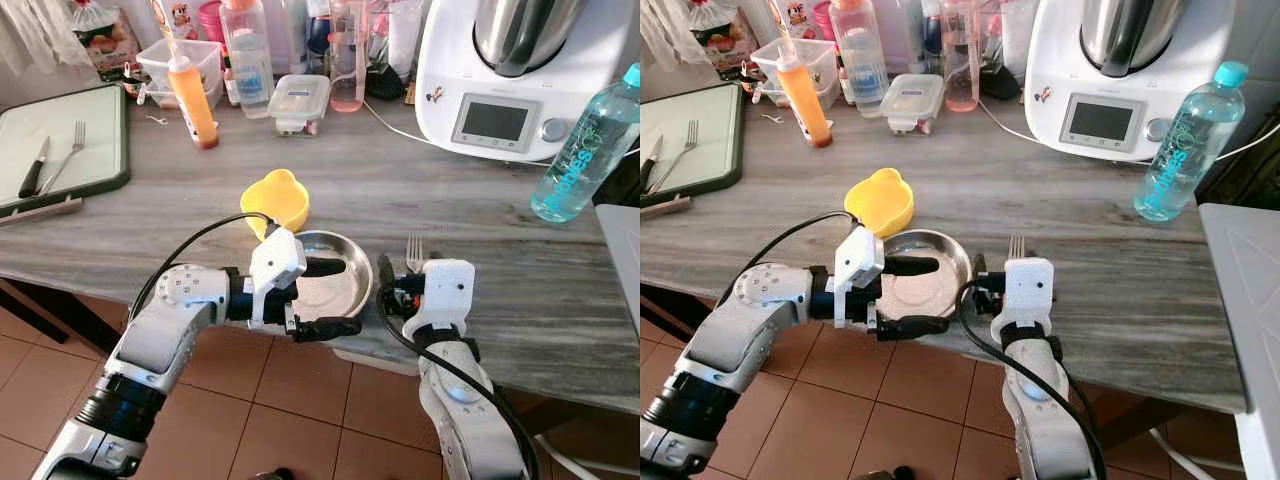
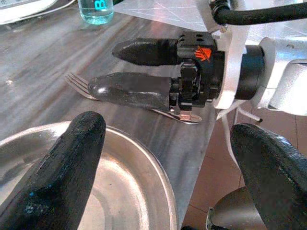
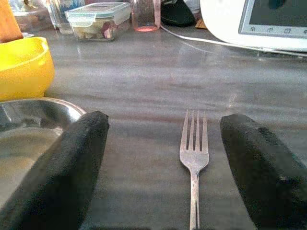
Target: Setting the table
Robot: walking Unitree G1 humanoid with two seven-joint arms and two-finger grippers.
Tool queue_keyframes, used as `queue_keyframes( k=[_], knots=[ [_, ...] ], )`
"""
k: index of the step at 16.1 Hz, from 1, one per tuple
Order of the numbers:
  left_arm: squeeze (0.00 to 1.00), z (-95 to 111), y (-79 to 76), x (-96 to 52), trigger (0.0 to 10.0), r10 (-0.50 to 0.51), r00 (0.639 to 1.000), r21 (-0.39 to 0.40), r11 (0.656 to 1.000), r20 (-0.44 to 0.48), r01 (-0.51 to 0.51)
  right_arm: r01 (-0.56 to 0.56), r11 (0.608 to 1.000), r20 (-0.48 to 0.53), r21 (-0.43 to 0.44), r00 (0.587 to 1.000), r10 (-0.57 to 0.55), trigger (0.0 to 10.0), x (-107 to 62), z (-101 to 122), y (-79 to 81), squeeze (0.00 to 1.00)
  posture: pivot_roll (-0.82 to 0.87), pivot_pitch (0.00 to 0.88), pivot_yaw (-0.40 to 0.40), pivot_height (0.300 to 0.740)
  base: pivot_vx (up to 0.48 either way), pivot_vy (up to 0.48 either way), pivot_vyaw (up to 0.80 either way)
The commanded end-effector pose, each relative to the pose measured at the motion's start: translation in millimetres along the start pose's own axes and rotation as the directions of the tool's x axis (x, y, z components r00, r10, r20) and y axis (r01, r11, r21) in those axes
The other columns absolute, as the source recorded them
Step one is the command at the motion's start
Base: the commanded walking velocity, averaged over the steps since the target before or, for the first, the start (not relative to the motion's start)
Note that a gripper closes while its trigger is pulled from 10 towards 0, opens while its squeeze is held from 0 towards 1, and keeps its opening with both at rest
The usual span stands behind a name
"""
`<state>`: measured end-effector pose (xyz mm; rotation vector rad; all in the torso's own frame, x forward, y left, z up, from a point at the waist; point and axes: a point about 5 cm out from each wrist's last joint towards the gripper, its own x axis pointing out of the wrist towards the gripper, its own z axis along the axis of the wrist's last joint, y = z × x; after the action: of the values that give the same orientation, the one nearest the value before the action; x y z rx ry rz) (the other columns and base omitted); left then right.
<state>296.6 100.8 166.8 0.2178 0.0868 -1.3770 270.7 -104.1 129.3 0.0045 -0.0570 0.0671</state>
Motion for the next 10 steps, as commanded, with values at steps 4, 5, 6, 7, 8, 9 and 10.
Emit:
queue_keyframes(
  k=[4, 5, 6, 7, 8, 9, 10],
  knots=[
    [0.0, 1.8, 2.4, 1.2, 10.0, 0.019, 1.0, 0.012, 1.0, 0.006, -0.019, 0.098, 0.991, 0.122, -0.086, 0.989, -0.088, 10.0, -4.4, 21.6, -15.9, 1.0, 0.07, 0.118, 0.062, 0.74, 0.0, 0.0, 0.0],
    [0.0, 1.4, 1.7, 1.5, 10.0, 0.021, 1.0, 0.009, 1.0, 0.009, -0.022, 0.117, 0.988, 0.131, -0.106, 0.986, -0.103, 10.0, -6.3, 23.4, -19.6, 1.0, 0.07, 0.115, 0.059, 0.74, 0.0, 0.0, 0.0],
    [0.0, 0.9, -0.7, 3.6, 10.0, 0.032, 0.999, 0.001, 0.999, 0.021, -0.032, 0.157, 0.98, 0.12, -0.123, 0.982, -0.142, 10.0, -14.5, 21.7, -33.3, 1.0, 0.08, 0.12, 0.053, 0.74, 0.0, 0.0, 0.0],
    [0.0, 0.9, -1.4, 3.8, 10.0, 0.035, 0.999, -0.002, 0.999, 0.024, -0.035, 0.164, 0.979, 0.1, -0.119, 0.983, -0.152, 10.0, -18.7, 18.3, -37.9, 1.0, 0.08, 0.12, 0.053, 0.74, 0.0, 0.0, 0.0],
    [0.0, 0.5, -1.8, 3.3, 10.0, 0.04, 0.999, -0.006, 0.999, 0.027, -0.04, 0.178, 0.977, 0.059, -0.117, 0.983, -0.172, 10.0, -27.6, 10.5, -44.2, 1.0, 0.08, 0.123, 0.05, 0.74, 0.0, 0.0, 0.0],
    [0.0, 0.5, -1.7, 2.7, 10.0, 0.042, 0.999, -0.007, 0.999, 0.027, -0.042, 0.176, 0.977, 0.043, -0.118, 0.984, -0.172, 10.0, -31.5, 7.6, -45.3, 1.0, 0.08, 0.126, 0.045, 0.74, 0.0, 0.0, 0.0],
    [0.0, 0.3, -1.2, 2.0, 10.0, 0.047, 0.999, -0.007, 0.999, 0.027, -0.047, 0.178, 0.976, 0.006, -0.125, 0.984, -0.179, 10.0, -38.8, 0.7, -47.2, 1.0, 0.08, 0.126, 0.041, 0.74, 0.0, 0.0, 0.0]
  ],
)
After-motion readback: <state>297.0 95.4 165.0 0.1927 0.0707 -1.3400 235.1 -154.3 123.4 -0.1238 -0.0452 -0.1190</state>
